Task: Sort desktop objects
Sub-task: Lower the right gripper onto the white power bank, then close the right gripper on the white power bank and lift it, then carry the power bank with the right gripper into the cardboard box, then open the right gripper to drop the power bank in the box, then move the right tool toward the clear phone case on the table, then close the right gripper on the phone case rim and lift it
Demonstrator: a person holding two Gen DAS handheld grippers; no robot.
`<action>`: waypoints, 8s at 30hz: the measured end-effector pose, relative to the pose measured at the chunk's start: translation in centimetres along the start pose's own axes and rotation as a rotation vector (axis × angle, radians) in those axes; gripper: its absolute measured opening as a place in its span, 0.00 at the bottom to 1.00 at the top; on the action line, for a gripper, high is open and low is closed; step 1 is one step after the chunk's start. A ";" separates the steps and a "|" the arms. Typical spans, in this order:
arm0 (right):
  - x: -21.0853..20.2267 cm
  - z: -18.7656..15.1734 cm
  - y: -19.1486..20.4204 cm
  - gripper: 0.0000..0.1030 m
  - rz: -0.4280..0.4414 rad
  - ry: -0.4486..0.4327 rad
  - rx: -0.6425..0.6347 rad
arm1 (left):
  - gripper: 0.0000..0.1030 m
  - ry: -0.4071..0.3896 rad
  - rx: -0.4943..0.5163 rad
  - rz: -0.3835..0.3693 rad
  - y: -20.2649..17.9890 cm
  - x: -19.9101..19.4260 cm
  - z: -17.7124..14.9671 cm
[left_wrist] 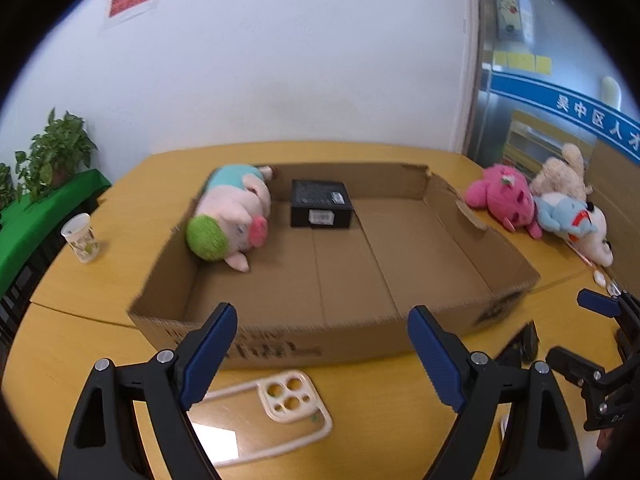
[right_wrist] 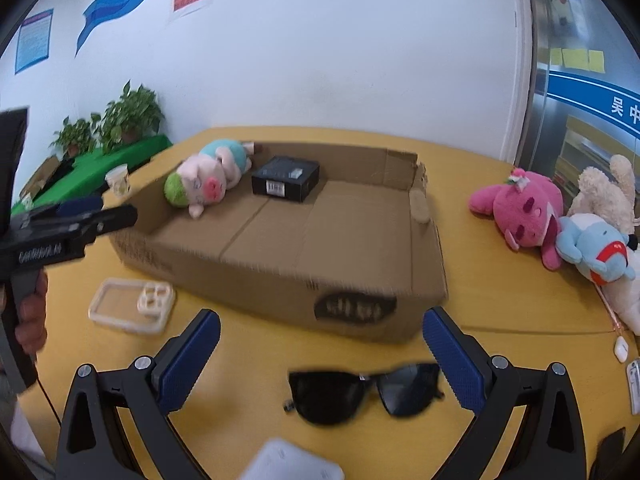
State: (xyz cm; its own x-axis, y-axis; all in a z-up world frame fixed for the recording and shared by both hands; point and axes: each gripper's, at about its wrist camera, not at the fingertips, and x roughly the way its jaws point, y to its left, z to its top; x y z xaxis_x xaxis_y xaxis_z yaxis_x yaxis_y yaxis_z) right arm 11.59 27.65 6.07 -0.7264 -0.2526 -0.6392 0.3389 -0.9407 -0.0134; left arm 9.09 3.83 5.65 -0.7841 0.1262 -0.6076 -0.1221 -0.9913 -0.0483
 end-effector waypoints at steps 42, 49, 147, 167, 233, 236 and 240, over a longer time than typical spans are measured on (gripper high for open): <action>3.5 -9.0 3.6 0.65 0.223 0.283 0.103 | 0.80 0.462 -0.173 -0.438 -3.0 5.5 -8.8; 2.3 -9.2 3.2 0.83 0.243 0.243 0.116 | 0.46 0.487 -0.156 -0.450 -4.4 6.2 -8.6; 31.2 16.9 -12.3 0.31 0.105 0.354 0.302 | 0.15 0.498 -0.143 -0.326 -4.9 34.2 16.9; 12.7 14.0 -6.0 0.95 0.023 0.094 0.107 | 0.78 -0.154 0.058 -0.006 0.5 5.2 14.2; 15.8 0.3 15.4 0.94 0.552 0.377 -0.085 | 0.77 0.337 -0.301 -0.135 13.0 4.6 -7.9; 15.8 -0.3 15.2 0.91 0.564 0.363 -0.077 | 0.77 0.346 -0.308 -0.163 12.9 4.7 -7.7; 14.3 -0.7 14.1 0.90 0.565 0.323 -0.065 | 0.77 0.296 -0.291 -0.202 11.6 3.5 -6.8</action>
State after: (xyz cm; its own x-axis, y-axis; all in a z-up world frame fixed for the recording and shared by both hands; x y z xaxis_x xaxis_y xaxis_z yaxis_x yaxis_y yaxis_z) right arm 6.41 10.97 -3.80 -0.2127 -0.6138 -0.7602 0.6587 -0.6648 0.3525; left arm 9.06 -7.50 -2.49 -0.5498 0.3444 -0.7610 -0.0462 -0.9222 -0.3840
